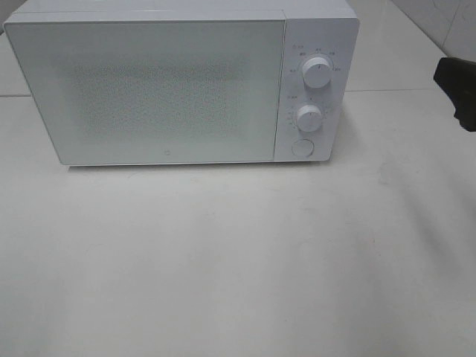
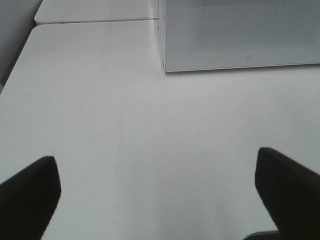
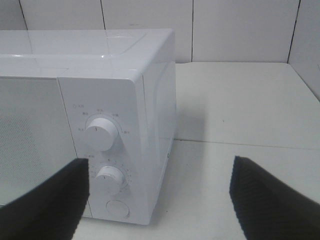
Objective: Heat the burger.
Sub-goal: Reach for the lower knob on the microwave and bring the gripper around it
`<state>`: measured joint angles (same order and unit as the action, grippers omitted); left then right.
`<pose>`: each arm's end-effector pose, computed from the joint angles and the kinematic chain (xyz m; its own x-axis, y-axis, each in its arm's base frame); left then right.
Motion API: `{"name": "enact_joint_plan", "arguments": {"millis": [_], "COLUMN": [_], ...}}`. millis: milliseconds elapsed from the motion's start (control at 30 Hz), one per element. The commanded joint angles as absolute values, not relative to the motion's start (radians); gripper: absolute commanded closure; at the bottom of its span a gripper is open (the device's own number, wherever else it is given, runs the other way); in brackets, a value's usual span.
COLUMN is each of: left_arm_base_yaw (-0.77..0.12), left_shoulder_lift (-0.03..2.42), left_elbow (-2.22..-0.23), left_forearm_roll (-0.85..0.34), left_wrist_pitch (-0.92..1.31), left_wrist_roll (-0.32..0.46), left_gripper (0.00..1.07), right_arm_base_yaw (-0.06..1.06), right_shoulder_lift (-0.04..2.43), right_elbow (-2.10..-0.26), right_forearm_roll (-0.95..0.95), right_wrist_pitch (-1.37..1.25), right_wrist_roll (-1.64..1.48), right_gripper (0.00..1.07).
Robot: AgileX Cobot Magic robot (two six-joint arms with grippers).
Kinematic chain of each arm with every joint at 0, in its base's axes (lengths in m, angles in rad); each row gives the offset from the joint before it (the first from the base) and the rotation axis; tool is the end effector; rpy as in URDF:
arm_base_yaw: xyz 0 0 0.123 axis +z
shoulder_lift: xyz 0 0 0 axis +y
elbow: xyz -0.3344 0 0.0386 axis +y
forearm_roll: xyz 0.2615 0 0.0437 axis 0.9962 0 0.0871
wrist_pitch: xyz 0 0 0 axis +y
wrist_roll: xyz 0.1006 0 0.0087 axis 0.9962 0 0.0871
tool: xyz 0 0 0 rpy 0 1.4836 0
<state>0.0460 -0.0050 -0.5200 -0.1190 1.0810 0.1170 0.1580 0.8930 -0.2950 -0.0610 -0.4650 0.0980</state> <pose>-0.0400 -0.0124 0.2836 -0.4450 0.0400 -0.8946 0.0749 0.9972 0.0073 0.1595 0.0282 0.2918 -0.0539 0.0354 -0.9979 -0.1821 0.9823 0.0447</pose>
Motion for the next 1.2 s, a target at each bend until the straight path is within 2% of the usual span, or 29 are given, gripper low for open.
{"name": "enact_joint_plan", "arguments": {"millis": [33, 233, 333, 400, 433, 500, 700, 767, 967, 1200], "left_arm_base_yaw": [0.045, 0.045, 0.045, 0.045, 0.045, 0.045, 0.045, 0.045, 0.045, 0.045], "left_shoulder_lift": [-0.023, -0.023, -0.023, -0.023, -0.023, -0.023, -0.023, -0.023, -0.023, -0.023], "left_elbow": [-0.516, -0.516, -0.516, -0.516, -0.516, -0.516, -0.516, -0.516, -0.516, -0.516], "left_forearm_roll": [-0.121, -0.121, -0.121, -0.121, -0.121, -0.121, -0.121, -0.121, -0.121, -0.121], "left_wrist_pitch": [1.072, 1.072, 1.072, 1.072, 1.072, 1.072, 1.072, 1.072, 1.072, 1.072], "left_wrist_roll": [0.117, 0.117, 0.117, 0.117, 0.117, 0.117, 0.117, 0.117, 0.117, 0.117], "left_gripper": [0.09, 0.09, 0.09, 0.09, 0.09, 0.09, 0.09, 0.09, 0.09, 0.09], "right_arm_base_yaw": [0.15, 0.157, 0.206, 0.304, 0.304, 0.391, 0.481, 0.562, 0.651, 0.694], "right_shoulder_lift": [0.935, 1.07, 1.138, 1.242, 1.242, 1.326, 1.425, 1.497, 1.577, 1.644], "right_elbow": [-0.272, -0.223, -0.203, -0.189, -0.189, -0.189, -0.189, -0.197, -0.239, -0.296], "right_forearm_roll": [-0.025, 0.147, 0.254, 0.365, 0.365, 0.451, 0.525, 0.601, 0.697, 0.724], "right_wrist_pitch": [-0.592, -0.808, -0.928, -1.061, -1.061, -1.158, -1.28, -1.362, -1.4, -1.401], "right_wrist_roll": [0.075, -0.084, -0.156, -0.249, -0.249, -0.277, -0.276, -0.269, -0.266, -0.265], "right_gripper": [0.32, 0.32, 0.32, 0.32, 0.32, 0.32, 0.32, 0.32, 0.32, 0.32]}}
